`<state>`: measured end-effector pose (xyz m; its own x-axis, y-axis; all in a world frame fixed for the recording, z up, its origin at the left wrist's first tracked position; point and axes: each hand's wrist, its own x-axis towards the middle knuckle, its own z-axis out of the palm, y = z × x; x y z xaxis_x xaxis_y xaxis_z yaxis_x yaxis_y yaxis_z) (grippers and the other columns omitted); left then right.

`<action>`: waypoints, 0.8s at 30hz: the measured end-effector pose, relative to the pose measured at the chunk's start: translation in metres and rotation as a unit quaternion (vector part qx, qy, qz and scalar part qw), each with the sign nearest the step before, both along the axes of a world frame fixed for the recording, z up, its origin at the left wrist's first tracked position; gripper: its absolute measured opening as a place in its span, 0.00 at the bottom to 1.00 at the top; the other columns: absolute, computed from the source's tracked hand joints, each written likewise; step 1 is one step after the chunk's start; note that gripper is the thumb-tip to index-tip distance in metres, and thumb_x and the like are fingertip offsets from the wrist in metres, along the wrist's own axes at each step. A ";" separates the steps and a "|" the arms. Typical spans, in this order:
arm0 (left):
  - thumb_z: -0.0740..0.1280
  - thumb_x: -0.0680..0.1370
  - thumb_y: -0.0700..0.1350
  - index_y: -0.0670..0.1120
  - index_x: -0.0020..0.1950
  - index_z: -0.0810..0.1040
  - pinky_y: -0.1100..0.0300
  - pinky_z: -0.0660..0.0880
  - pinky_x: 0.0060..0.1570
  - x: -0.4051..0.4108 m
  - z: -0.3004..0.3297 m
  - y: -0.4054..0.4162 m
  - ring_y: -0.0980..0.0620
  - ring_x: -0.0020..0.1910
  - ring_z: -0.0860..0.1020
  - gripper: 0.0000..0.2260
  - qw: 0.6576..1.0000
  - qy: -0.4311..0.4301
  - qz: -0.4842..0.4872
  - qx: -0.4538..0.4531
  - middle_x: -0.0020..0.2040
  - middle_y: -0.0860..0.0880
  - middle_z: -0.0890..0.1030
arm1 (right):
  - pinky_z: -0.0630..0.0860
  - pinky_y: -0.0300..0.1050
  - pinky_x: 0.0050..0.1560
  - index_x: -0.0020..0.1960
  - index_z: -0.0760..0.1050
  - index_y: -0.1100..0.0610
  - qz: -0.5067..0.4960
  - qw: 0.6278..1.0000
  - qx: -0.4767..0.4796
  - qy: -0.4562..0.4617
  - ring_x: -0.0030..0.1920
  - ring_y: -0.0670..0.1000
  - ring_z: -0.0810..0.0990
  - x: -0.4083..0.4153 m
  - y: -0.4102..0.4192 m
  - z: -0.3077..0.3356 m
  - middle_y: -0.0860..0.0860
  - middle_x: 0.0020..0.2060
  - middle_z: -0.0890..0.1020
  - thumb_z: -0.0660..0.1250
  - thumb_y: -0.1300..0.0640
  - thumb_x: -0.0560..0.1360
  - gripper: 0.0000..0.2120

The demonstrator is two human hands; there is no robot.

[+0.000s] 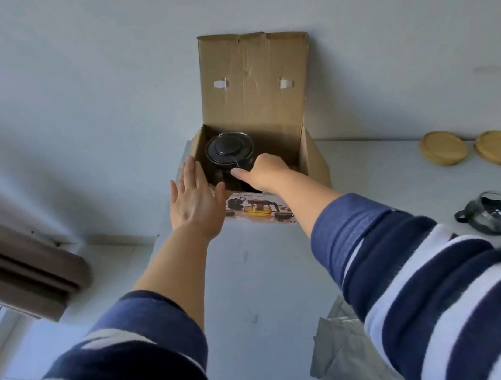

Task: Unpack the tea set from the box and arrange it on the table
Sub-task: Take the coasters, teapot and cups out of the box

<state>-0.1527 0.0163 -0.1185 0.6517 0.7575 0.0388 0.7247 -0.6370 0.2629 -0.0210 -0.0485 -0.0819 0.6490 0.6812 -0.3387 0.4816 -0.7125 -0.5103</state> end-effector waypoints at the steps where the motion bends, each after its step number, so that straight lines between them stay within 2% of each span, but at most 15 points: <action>1: 0.47 0.83 0.56 0.42 0.79 0.45 0.52 0.40 0.76 0.000 -0.001 0.001 0.51 0.78 0.43 0.29 1.000 0.004 -0.002 0.004 0.80 0.48 0.43 | 0.69 0.44 0.43 0.45 0.71 0.59 -0.004 1.000 -0.006 0.000 0.43 0.53 0.75 -0.001 0.002 0.000 0.52 0.35 0.73 0.59 0.41 0.79 0.20; 4: 0.46 0.83 0.56 0.43 0.79 0.44 0.52 0.40 0.76 0.000 -0.002 0.003 0.51 0.78 0.43 0.29 1.000 0.012 -0.004 0.010 0.80 0.48 0.43 | 0.69 0.43 0.43 0.52 0.73 0.61 -0.012 1.000 -0.017 0.006 0.43 0.53 0.75 -0.005 0.006 0.000 0.53 0.36 0.72 0.57 0.46 0.80 0.18; 8: 0.46 0.83 0.56 0.43 0.79 0.43 0.52 0.39 0.75 0.000 -0.001 0.002 0.51 0.78 0.42 0.29 0.999 0.033 0.004 0.012 0.80 0.48 0.41 | 0.69 0.43 0.45 0.59 0.74 0.63 -0.068 0.997 0.018 0.014 0.44 0.53 0.75 -0.003 0.002 -0.002 0.54 0.43 0.75 0.57 0.49 0.81 0.18; 12: 0.46 0.83 0.56 0.44 0.79 0.42 0.51 0.39 0.75 0.002 0.003 0.000 0.50 0.78 0.41 0.29 0.999 0.048 0.014 0.005 0.79 0.48 0.41 | 0.69 0.42 0.40 0.57 0.74 0.61 -0.117 0.990 0.072 0.008 0.40 0.51 0.75 0.004 -0.011 0.006 0.52 0.41 0.75 0.57 0.48 0.81 0.17; 15: 0.46 0.83 0.56 0.43 0.79 0.41 0.50 0.39 0.75 0.002 0.008 -0.002 0.49 0.78 0.40 0.29 0.998 0.059 0.016 -0.007 0.79 0.47 0.41 | 0.68 0.44 0.35 0.52 0.72 0.60 -0.111 0.988 0.104 -0.014 0.38 0.52 0.77 0.013 -0.023 0.026 0.53 0.42 0.79 0.55 0.46 0.81 0.17; 19: 0.47 0.83 0.55 0.42 0.79 0.41 0.49 0.39 0.76 0.003 0.014 -0.003 0.49 0.78 0.40 0.29 0.996 0.086 0.018 -0.018 0.79 0.47 0.40 | 0.78 0.52 0.49 0.50 0.68 0.58 -0.134 0.978 0.155 -0.029 0.48 0.57 0.81 0.029 -0.044 0.058 0.58 0.48 0.81 0.53 0.45 0.81 0.16; 24: 0.46 0.83 0.55 0.42 0.78 0.40 0.46 0.41 0.76 0.007 0.020 -0.009 0.48 0.78 0.39 0.29 0.992 0.124 0.023 -0.020 0.79 0.46 0.38 | 0.80 0.56 0.53 0.57 0.72 0.63 -0.195 0.961 0.187 -0.056 0.50 0.59 0.82 0.053 -0.084 0.084 0.60 0.52 0.81 0.54 0.46 0.81 0.20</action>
<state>-0.1454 0.0074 -0.0981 0.6026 0.7839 -0.1493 0.7979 -0.5949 0.0969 0.0318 -0.1329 0.0021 0.8978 0.4394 -0.0305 0.2818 -0.6261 -0.7270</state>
